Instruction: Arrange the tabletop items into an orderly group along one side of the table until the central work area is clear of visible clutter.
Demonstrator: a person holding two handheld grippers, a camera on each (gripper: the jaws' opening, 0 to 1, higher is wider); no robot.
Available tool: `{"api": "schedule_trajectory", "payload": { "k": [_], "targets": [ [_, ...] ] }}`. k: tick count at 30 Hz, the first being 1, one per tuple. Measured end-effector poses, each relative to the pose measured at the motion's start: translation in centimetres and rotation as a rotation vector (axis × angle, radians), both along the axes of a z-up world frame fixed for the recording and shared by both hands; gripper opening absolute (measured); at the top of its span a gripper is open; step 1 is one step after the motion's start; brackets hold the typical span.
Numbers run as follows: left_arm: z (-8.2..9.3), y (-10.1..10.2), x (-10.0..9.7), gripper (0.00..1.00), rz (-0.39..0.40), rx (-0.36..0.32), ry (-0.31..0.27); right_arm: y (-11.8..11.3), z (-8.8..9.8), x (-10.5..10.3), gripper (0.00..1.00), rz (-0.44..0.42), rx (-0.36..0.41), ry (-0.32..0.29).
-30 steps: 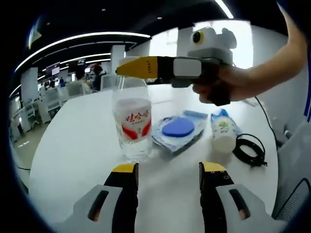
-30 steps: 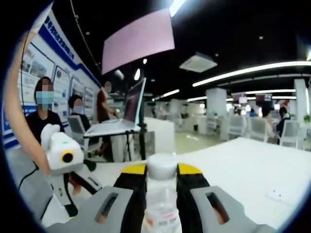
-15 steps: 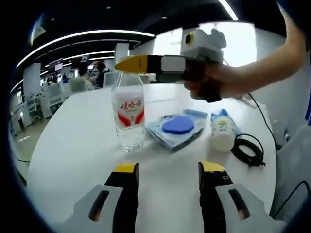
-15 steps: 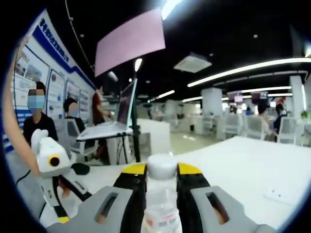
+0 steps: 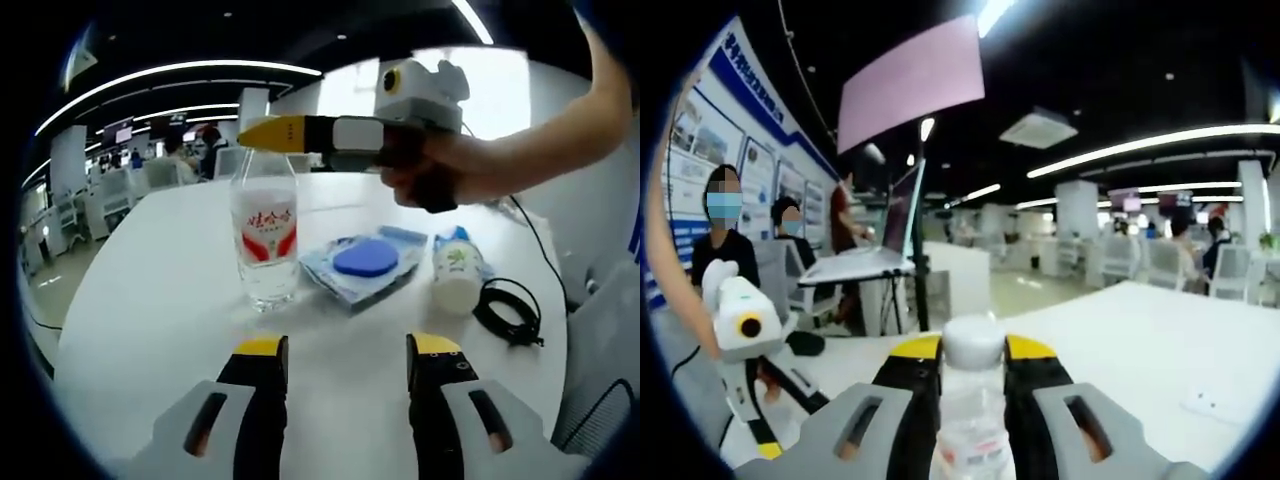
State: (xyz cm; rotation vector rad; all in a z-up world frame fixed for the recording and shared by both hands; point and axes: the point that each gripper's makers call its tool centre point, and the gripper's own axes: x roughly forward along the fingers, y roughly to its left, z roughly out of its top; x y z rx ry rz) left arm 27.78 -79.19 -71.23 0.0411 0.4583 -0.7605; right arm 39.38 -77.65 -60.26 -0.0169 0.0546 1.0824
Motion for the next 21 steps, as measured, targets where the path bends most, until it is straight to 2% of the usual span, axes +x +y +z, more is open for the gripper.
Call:
{"api": "schedule_trajectory", "payload": {
  "k": [9,21],
  "targets": [
    [-0.01,0.45,-0.47,0.44,0.014,0.000,0.005,-0.06,-0.05,-0.15,0.19,0.000,-0.009,-0.010],
    [0.02,0.96,-0.85,0.43,0.039,-0.006,0.021,-0.12,-0.03,0.08,0.20,-0.022,-0.011,0.010]
  ]
}}
